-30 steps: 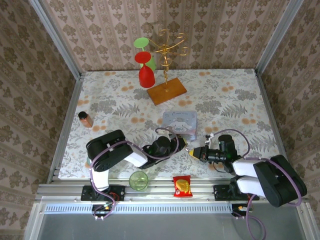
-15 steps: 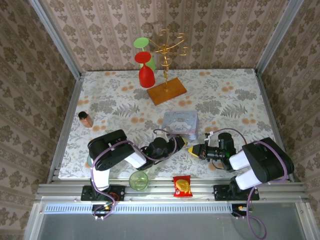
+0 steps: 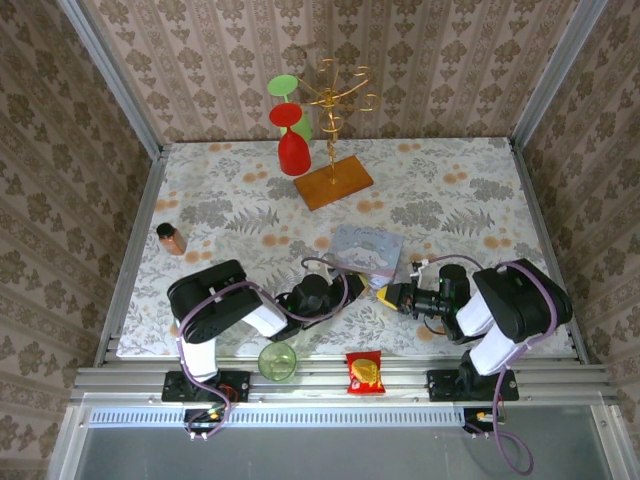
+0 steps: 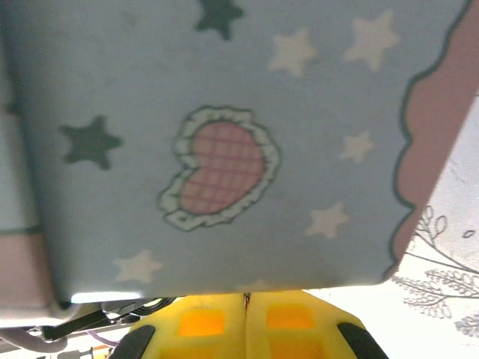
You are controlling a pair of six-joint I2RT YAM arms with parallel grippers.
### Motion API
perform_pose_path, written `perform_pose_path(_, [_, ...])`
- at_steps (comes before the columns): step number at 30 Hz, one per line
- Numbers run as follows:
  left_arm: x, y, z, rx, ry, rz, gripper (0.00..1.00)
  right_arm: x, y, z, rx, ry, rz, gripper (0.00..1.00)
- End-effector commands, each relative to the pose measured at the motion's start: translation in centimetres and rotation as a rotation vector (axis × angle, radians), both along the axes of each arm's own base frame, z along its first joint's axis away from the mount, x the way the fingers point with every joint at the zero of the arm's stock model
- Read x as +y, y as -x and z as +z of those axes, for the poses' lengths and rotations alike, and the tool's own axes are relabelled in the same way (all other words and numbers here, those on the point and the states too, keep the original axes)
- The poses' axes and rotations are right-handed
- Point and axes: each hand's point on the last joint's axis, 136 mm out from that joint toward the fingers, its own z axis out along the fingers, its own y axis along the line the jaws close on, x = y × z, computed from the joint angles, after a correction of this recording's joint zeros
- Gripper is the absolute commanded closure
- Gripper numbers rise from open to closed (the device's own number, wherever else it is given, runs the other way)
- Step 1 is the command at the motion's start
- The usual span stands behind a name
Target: Unlock the padlock with the key
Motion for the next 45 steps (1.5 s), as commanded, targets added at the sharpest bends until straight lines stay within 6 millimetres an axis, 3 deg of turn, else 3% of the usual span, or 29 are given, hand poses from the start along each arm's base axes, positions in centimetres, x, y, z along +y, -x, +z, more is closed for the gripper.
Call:
perform_pose_path(1, [-1.0, -0.3, 3.1, -0.030, 0.105, -0.015, 1.00, 0.3, 0.1, 1.0, -0.063, 0.008, 0.036, 1.00])
perform_pose_path(4, [-1.0, -0.4, 3.1, -0.023, 0.122, -0.013, 1.00, 0.5, 0.4, 1.6, -0.075, 0.000, 0.044, 1.00])
perform_pose_path(14, [-0.4, -1.2, 3.5, -0.013, 0.158, 0.006, 1.00, 0.2, 2.1, 0.6, -0.056, 0.053, 0.053, 1.00])
perform_pose_path(18, [-0.7, -1.0, 3.4, -0.009, 0.158, -0.004, 1.00, 0.2, 1.7, 2.5, -0.118, 0.049, 0.049, 1.00])
perform_pose_path(30, [-0.7, -1.0, 4.1, -0.014, 0.177, 0.001, 1.00, 0.3, 1.2, 1.7, -0.100, 0.062, 0.050, 1.00])
perform_pose_path(45, [-1.2, -0.8, 3.6, 0.006, 0.177, -0.002, 1.00, 0.4, 0.7, 2.0, -0.116, 0.047, 0.043, 1.00])
